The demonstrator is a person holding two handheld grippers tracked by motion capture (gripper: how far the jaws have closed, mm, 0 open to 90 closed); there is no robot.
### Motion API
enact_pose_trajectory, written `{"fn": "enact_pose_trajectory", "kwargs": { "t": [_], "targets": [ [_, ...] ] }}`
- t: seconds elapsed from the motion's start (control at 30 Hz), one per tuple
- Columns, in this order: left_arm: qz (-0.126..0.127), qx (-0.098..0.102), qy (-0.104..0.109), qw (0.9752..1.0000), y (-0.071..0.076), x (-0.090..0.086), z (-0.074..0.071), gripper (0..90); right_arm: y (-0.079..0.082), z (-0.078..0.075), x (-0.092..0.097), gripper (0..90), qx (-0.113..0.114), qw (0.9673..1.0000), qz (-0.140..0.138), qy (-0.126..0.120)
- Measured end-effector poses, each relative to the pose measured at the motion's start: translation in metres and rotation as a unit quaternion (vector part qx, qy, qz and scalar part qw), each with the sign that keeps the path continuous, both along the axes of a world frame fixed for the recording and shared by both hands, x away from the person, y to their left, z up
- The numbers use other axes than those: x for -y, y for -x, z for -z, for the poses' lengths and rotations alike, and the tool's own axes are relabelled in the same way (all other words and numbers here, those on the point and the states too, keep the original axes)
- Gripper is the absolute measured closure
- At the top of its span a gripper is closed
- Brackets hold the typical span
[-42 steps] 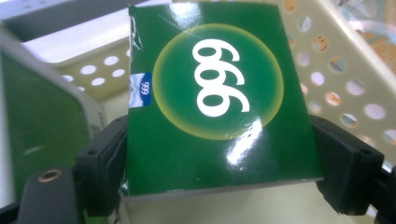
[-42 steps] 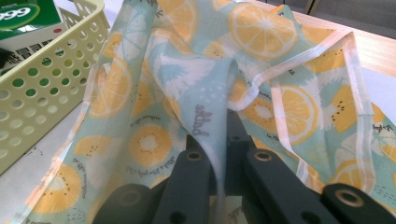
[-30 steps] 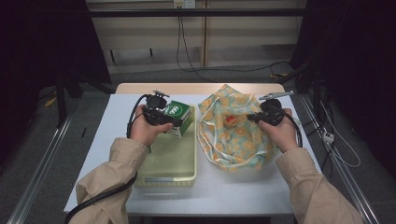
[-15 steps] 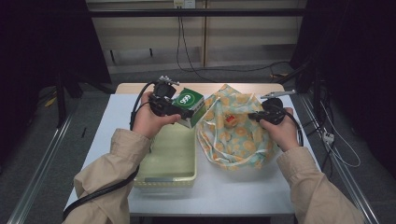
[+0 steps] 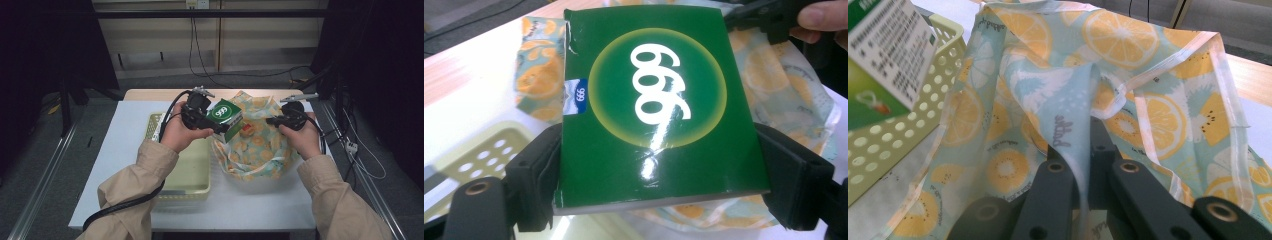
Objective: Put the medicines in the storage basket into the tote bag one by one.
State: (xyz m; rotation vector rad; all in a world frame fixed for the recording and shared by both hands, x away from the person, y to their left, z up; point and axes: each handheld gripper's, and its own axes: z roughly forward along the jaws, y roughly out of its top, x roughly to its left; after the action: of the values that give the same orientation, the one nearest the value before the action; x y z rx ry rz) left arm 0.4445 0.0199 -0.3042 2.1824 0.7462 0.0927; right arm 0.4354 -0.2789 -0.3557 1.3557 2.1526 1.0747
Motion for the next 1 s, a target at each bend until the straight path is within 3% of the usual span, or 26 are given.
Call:
{"fn": "enact_pose_trajectory", "kwargs": {
  "t": [0.57,1.0],
  "targets": [
    [0.033,-0.006,0.000,0.9994,0.005,0.035,0.013,16.8,-0.003,-0.007,-0.006,89.9,0.009,0.9999,-0.002,-0.004],
    [0.047,-0.012,-0.017,0.9987,0.004,0.059,0.030,16.7,-0.001,-0.018,-0.005,89.9,0.018,0.9998,-0.001,-0.002]
  ]
}}
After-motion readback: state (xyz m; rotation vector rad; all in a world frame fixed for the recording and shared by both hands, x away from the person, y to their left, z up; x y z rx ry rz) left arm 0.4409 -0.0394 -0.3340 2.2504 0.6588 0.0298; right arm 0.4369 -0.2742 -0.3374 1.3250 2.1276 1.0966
